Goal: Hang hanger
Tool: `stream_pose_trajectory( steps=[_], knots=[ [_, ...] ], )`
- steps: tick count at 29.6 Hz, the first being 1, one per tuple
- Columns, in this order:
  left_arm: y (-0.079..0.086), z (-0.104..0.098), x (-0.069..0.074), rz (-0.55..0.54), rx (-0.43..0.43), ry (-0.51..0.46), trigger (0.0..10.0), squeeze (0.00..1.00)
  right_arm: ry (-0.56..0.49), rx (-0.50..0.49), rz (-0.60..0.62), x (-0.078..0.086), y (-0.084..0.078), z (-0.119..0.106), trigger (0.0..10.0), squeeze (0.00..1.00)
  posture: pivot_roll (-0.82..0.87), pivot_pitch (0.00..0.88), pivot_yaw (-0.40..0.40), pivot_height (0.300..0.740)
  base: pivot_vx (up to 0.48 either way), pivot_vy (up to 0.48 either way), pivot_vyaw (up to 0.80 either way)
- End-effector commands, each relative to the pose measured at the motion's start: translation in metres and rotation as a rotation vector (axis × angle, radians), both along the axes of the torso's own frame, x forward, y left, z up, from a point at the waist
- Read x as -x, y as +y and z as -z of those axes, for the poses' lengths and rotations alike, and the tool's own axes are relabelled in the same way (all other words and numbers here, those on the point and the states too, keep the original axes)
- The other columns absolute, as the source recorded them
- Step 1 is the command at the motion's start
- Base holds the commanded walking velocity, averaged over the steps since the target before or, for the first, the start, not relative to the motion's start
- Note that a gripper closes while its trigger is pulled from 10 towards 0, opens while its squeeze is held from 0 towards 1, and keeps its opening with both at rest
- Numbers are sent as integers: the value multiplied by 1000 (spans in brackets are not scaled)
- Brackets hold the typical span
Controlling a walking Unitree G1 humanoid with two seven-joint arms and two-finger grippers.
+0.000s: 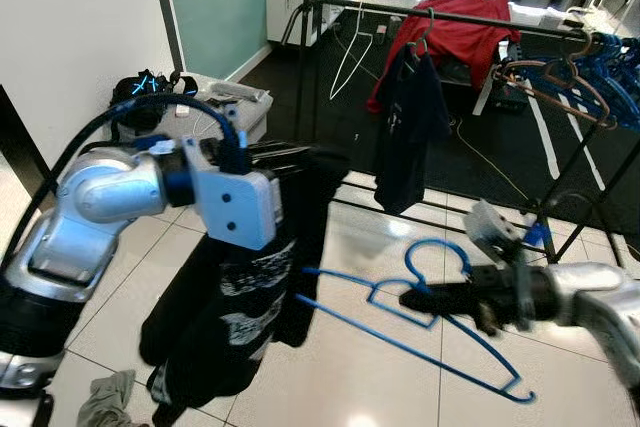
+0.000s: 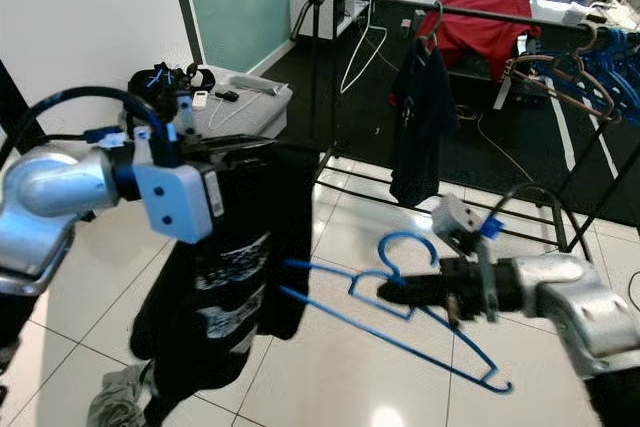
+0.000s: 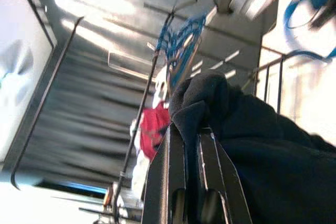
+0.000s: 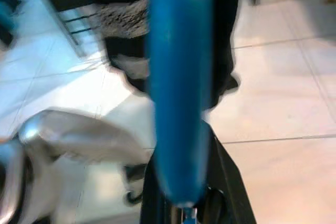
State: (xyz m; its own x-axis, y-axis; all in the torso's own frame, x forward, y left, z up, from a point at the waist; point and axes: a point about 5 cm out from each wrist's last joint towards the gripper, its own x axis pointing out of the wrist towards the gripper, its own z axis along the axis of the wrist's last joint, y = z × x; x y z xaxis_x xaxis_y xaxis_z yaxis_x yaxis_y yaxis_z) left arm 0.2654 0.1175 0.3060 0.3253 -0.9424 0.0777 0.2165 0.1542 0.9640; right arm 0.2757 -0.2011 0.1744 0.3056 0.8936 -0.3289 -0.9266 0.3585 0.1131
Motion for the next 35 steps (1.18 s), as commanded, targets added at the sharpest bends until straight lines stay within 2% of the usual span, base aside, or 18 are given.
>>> stream_pose_trajectory(
  steps=[1,4,5,7,11,12,13,14,15,17,18,19,20,23,27,29,32,35],
  knots=[
    [-8,-8,6,45,16,-31,10000,0,-5,8,101,-11,3,4,10000,0,-9,0,-52,740,0,0,0],
    [-10,-8,7,54,18,-30,10000,0,-3,-20,182,-20,7,5,10000,0,-7,0,-52,740,0,0,0],
    [-11,-6,7,55,19,-24,10000,0,-6,-83,288,-32,10,2,10000,0,-7,0,-51,740,0,0,0],
    [-10,-4,8,51,20,-17,10000,0,-9,-170,375,-41,11,-4,10000,0,-5,0,-54,740,0,0,0],
    [-9,-2,8,46,21,-10,10000,0,-8,-273,417,-46,12,-12,10000,0,-5,0,-54,740,0,0,0],
    [-9,0,9,45,22,-3,10000,0,2,-364,469,-52,10,-19,10000,0,-7,0,-57,740,0,0,0],
    [-9,0,9,45,22,-3,10000,0,2,-364,469,-52,10,-19,10000,0,-7,0,-57,740,0,0,0],
    [-10,2,11,46,24,4,10000,0,17,-443,513,-57,9,-24,10000,0,-7,0,-57,740,0,0,0],
    [-10,2,11,46,24,4,10000,0,17,-443,513,-57,9,-24,10000,0,-7,0,-57,740,0,0,0],
    [-15,11,14,56,21,33,10000,0,80,-678,605,-69,3,-39,10000,0,-3,0,-63,740,0,0,0],
    [-15,11,14,56,21,33,10000,0,80,-678,605,-69,3,-39,10000,0,-3,0,-63,740,0,0,0],
    [-19,16,16,67,18,50,10000,0,111,-761,636,-73,3,-44,10000,0,-3,0,-63,740,0,0,0],
    [-19,16,16,67,18,50,10000,0,111,-761,636,-73,3,-44,10000,0,-3,0,-63,740,0,0,0],
    [-29,27,21,89,10,88,10000,0,203,-917,651,-79,12,-54,10000,0,1,0,-62,740,0,0,0],
    [-31,33,22,94,-2,99,10000,0,226,-948,655,-80,21,-57,10000,0,0,0,-60,740,0,0,0],
    [-36,40,24,105,-8,121,10000,0,279,-1019,722,-85,34,-58,10000,0,-3,0,-58,740,0,0,0],
    [-46,45,27,127,1,142,10000,0,373,-1054,858,-92,52,-50,10000,0,-5,0,-56,740,0,0,0],
    [-49,46,29,134,7,149,10000,0,405,-1087,922,-95,55,-49,10000,0,1,0,-61,740,0,0,0]
  ],
)
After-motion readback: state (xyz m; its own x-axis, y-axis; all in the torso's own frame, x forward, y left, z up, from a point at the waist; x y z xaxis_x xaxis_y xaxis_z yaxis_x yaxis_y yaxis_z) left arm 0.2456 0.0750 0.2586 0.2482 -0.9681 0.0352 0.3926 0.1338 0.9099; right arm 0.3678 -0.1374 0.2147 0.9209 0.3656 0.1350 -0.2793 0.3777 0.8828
